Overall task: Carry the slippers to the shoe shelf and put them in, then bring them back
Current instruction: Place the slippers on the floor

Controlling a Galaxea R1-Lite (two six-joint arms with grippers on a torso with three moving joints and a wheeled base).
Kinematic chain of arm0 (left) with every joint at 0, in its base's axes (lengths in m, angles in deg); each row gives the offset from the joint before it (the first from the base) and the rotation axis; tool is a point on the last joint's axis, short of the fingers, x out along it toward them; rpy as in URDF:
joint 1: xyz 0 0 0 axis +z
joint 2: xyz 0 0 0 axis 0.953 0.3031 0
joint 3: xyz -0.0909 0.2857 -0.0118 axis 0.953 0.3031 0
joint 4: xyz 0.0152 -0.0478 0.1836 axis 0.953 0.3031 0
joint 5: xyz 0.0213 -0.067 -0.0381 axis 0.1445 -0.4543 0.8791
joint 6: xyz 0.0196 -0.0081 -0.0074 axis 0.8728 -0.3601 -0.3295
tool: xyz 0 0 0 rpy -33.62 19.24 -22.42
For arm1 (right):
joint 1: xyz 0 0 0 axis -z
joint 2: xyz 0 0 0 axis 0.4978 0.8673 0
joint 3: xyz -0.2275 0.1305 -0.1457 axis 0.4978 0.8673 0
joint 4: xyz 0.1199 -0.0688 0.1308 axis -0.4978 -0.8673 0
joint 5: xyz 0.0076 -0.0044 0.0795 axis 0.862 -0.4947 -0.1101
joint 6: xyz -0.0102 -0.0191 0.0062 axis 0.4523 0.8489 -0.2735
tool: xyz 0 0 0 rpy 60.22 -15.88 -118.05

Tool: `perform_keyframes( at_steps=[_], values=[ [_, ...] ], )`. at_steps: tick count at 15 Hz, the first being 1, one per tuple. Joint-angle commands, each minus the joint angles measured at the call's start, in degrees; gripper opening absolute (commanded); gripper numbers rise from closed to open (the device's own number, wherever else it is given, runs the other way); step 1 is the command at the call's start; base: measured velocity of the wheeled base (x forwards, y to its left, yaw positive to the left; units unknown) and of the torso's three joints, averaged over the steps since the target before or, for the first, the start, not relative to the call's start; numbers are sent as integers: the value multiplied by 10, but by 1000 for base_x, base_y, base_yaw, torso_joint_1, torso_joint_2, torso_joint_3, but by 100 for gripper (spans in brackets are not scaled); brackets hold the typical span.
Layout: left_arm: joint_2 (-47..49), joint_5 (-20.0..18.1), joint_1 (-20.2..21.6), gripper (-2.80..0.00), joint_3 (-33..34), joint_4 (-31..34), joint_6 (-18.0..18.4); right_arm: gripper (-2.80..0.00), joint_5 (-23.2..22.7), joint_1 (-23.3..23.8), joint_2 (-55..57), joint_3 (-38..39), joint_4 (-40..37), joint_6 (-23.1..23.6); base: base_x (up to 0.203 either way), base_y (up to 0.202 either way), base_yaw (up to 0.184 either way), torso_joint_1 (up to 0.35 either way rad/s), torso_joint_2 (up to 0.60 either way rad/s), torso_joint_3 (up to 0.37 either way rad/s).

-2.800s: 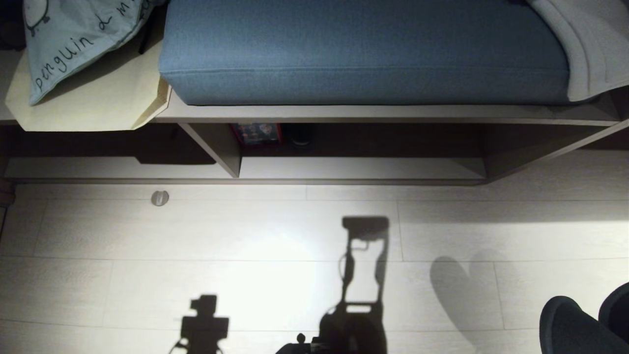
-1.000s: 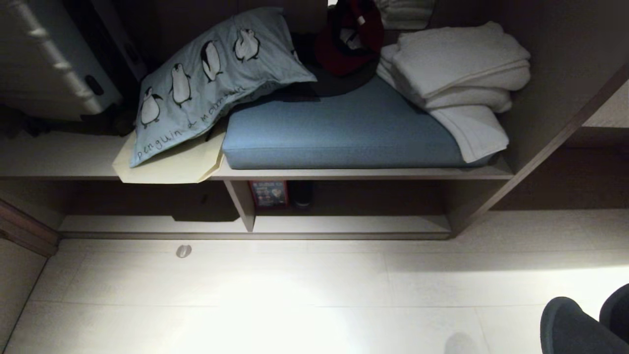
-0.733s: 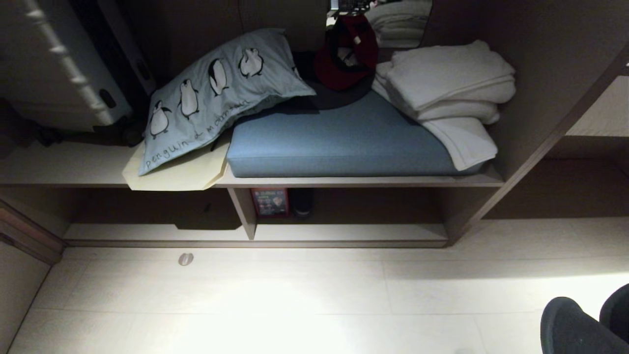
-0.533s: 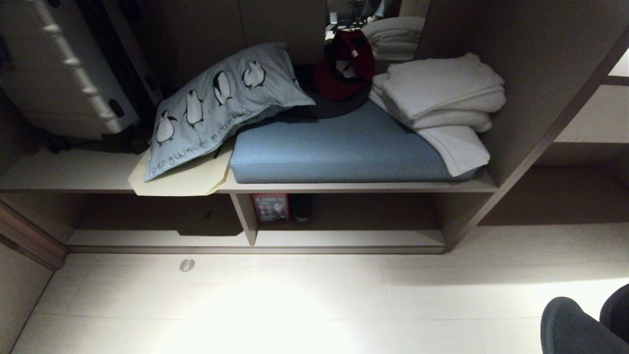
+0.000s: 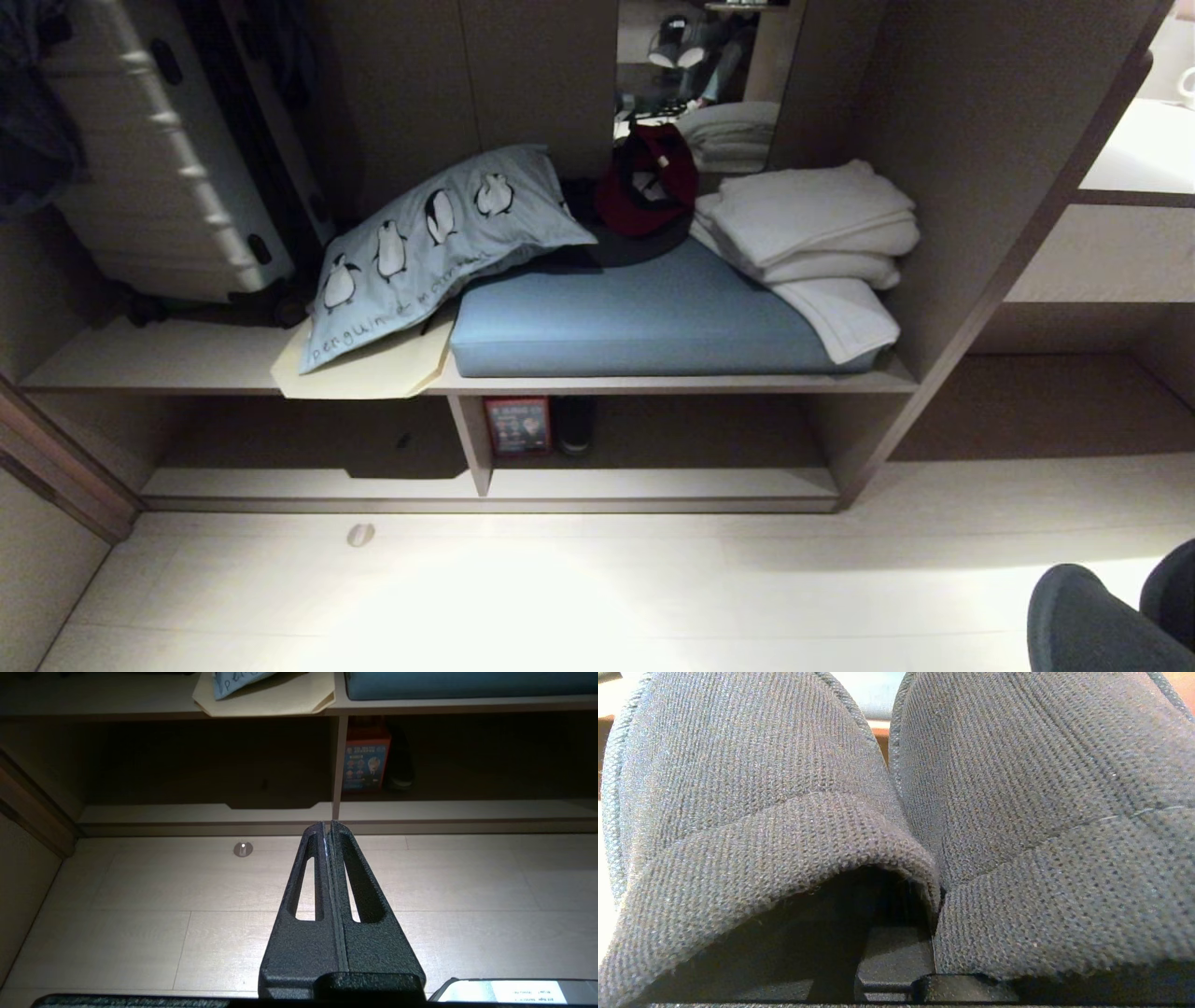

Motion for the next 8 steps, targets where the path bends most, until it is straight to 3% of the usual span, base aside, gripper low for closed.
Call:
perform_keyframes(
  at_steps=[1, 8],
  values=[
    [1, 0, 0, -280, 0, 0, 0, -280, 0, 0, 1, 0, 0, 0, 0, 0, 0, 2, 0, 195],
    [1, 0, 0, -280, -1, 0, 0, -280, 0, 0, 1, 0, 0, 0, 0, 0, 0, 4, 2, 200]
  ],
)
